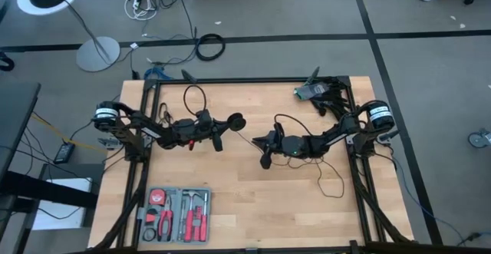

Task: Coil cords
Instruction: Coil the black wire on the spool

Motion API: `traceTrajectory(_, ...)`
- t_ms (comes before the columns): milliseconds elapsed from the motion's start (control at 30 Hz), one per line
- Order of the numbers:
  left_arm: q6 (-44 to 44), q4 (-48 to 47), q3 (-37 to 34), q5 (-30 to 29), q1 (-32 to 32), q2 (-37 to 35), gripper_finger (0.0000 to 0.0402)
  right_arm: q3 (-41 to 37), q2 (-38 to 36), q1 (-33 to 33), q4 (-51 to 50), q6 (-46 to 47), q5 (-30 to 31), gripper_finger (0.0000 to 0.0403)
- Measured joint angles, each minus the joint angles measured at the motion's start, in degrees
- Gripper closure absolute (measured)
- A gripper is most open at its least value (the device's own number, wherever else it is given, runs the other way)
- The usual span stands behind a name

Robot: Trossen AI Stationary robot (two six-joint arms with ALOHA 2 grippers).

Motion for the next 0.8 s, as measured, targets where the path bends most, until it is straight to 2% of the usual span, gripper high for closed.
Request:
traceTrajectory(133,0.00,0.14,-0.01,0.13,0.00,0.00,0.0402,0.95,0.00,-1.06,-1.32,0.25,-2.61,0.0319)
traceTrajectory(400,0.07,3.49,0.02,1.36,0.00,0.00,0.0402,1.36,0.02,-2.26,-3.84,2.85,-3.08,0.0258)
traceTrajectory(633,1.35,7.38,0.02,1.36,0.00,0.00,0.0402,1.36,0.02,-2.36,-3.58,3.33,-6.89,0.0256)
traceTrajectory(800,1.40,7.93,0.02,1.36,0.00,0.00,0.0402,1.36,0.02,-2.48,-3.87,3.35,-6.85,0.0281)
